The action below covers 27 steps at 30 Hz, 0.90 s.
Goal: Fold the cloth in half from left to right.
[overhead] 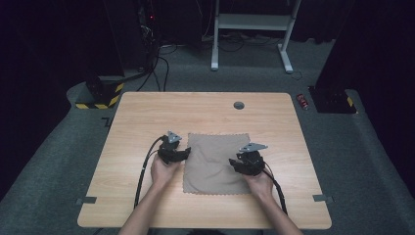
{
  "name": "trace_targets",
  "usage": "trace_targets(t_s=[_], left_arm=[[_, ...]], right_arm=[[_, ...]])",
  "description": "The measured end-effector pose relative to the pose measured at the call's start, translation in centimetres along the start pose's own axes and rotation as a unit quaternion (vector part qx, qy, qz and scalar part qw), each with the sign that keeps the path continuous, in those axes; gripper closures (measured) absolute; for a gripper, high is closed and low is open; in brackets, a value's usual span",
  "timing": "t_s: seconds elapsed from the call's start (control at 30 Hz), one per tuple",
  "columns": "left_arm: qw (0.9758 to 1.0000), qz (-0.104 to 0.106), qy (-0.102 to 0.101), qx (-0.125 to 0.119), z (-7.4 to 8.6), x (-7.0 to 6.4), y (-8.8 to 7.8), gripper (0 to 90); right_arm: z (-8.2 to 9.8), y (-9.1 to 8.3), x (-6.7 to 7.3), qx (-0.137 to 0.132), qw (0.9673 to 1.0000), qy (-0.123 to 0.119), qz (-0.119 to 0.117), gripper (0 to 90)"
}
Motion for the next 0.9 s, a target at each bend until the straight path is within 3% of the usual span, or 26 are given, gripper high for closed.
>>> trace_targets(t_s=[0.23,0.33,0.4,0.43,0.47,0.5,0.53,0.57,0.63,0.7,0.73,0.77,0.83,0.9], left_arm=[[1.0,0.005,-0.005,0.004,-0.1,0.1,0.1,34.1],[0.9997,0.002,-0.018,0.015,-0.7,0.6,0.2,35.6],[0.9998,-0.006,-0.016,0.006,-1.1,0.7,-0.1,37.2],[0.9998,-0.006,-0.016,0.006,-1.1,0.7,-0.1,38.7],[0.9997,-0.009,-0.023,-0.003,-1.3,0.9,-0.3,40.1],[0.9997,-0.009,-0.023,-0.003,-1.3,0.9,-0.3,41.7],[0.9989,-0.004,-0.046,-0.004,-1.4,1.5,-0.4,44.8],[0.9988,-0.004,-0.049,0.001,-1.4,1.7,-0.3,45.2],[0.9985,-0.003,-0.047,0.027,-1.7,1.9,0.3,42.6],[0.9987,-0.01,-0.044,0.022,-1.8,1.9,0.4,43.1],[0.9988,-0.012,-0.045,0.014,-1.9,2.0,0.5,42.8],[0.9984,-0.013,-0.054,0.011,-1.9,2.1,0.8,42.6],[0.9979,-0.01,-0.055,0.034,-1.9,2.2,1.5,40.4],[0.9981,-0.011,-0.049,0.035,-2.3,2.0,1.8,40.1]], right_arm=[[0.5,0.2,2.6,-0.002,0.9997,-0.013,-0.02,57.1],[0.3,0.3,5.1,-0.013,0.9985,-0.033,-0.042,60.6],[0.1,0.6,6.4,-0.013,0.9973,-0.047,-0.054,62.5],[0.1,0.6,6.4,-0.013,0.9973,-0.047,-0.054,62.5],[0.0,0.8,7.9,-0.022,0.9958,-0.061,-0.064,65.6],[0.0,0.8,7.9,-0.022,0.9958,-0.061,-0.064,65.6],[-0.1,1.0,9.4,-0.041,0.9936,-0.073,-0.075,67.5],[-0.2,1.1,9.9,-0.042,0.9929,-0.076,-0.081,67.9],[-0.3,1.5,10.9,-0.039,0.9912,-0.085,-0.094,68.7],[-0.3,1.6,11.5,-0.037,0.9904,-0.088,-0.1,69.0],[-0.3,1.8,12.5,-0.037,0.988,-0.098,-0.114,69.4],[-0.2,1.8,13.0,-0.038,0.9873,-0.098,-0.119,69.5],[-0.2,1.8,13.7,-0.036,0.986,-0.096,-0.131,69.9],[-0.2,1.9,14.5,-0.038,0.9836,-0.107,-0.14,70.2]])
Point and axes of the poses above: each handheld gripper's, and its own axes: y roughly forward along the jaws, z roughly out of its underside, x roughly to its left, the point moved 1 cm from there along y, roughly forward along the jaws, and after that the axes turned 9 degrees about -x, right-handed, at the moved point
